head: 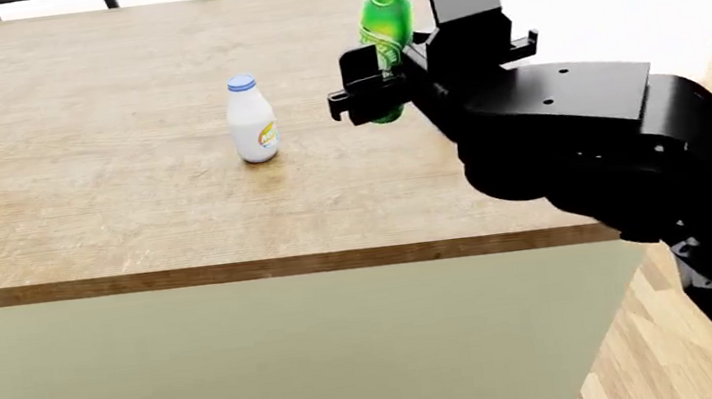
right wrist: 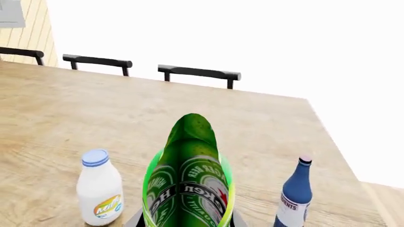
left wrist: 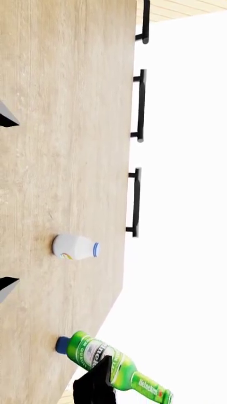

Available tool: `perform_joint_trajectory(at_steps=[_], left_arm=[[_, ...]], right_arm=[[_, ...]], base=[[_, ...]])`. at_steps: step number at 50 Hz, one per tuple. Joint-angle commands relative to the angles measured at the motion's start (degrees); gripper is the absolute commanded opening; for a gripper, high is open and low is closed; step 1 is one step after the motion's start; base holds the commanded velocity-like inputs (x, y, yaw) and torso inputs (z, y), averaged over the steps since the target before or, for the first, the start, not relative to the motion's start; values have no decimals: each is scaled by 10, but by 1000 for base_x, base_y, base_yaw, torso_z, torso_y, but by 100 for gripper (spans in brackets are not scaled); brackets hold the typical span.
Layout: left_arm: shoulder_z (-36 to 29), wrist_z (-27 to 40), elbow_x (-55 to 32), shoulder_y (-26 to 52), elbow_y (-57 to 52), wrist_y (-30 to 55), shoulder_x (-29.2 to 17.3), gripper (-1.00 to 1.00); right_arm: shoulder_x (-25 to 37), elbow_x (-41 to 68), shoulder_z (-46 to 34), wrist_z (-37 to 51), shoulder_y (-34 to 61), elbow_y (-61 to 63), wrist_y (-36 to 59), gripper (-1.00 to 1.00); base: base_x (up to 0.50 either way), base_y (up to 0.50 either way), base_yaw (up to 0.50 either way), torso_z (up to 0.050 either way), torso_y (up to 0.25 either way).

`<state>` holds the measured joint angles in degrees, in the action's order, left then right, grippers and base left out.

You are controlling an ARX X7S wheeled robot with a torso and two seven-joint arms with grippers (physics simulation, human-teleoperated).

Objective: Move the drinks to the dining counter.

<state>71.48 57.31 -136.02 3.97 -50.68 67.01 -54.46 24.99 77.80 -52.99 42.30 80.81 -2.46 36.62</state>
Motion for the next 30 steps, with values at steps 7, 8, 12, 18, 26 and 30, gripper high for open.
perform_joint_trajectory(at_steps=[7,8,12,18,26,30], left_arm=[[2,-4,4,-3,1,6,6,100],[1,-4,3,-3,1,4,5,100],[1,-5,5,-2,2,5,6,100],[1,-6,7,-3,1,7,8,100],[0,-7,9,-3,0,8,9,100],[0,-8,9,-3,0,7,9,100]], right_arm=[[-14,-18,-2,-24,-8,-24,-6,-100],[-13,-17,-2,-24,-9,-24,-6,-100],[-16,-17,-6,-26,-9,-31,-2,-100],[-19,-17,-7,-28,-13,-35,-4,-100],[-19,-16,-10,-31,-21,-38,-3,-100],[-20,-18,-13,-34,-25,-43,-5,-100]], base=[[0,0,0,0,0],[0,0,0,0,0],[0,0,0,0,0],[0,0,0,0,0],[0,0,0,0,1],[0,0,0,0,0]])
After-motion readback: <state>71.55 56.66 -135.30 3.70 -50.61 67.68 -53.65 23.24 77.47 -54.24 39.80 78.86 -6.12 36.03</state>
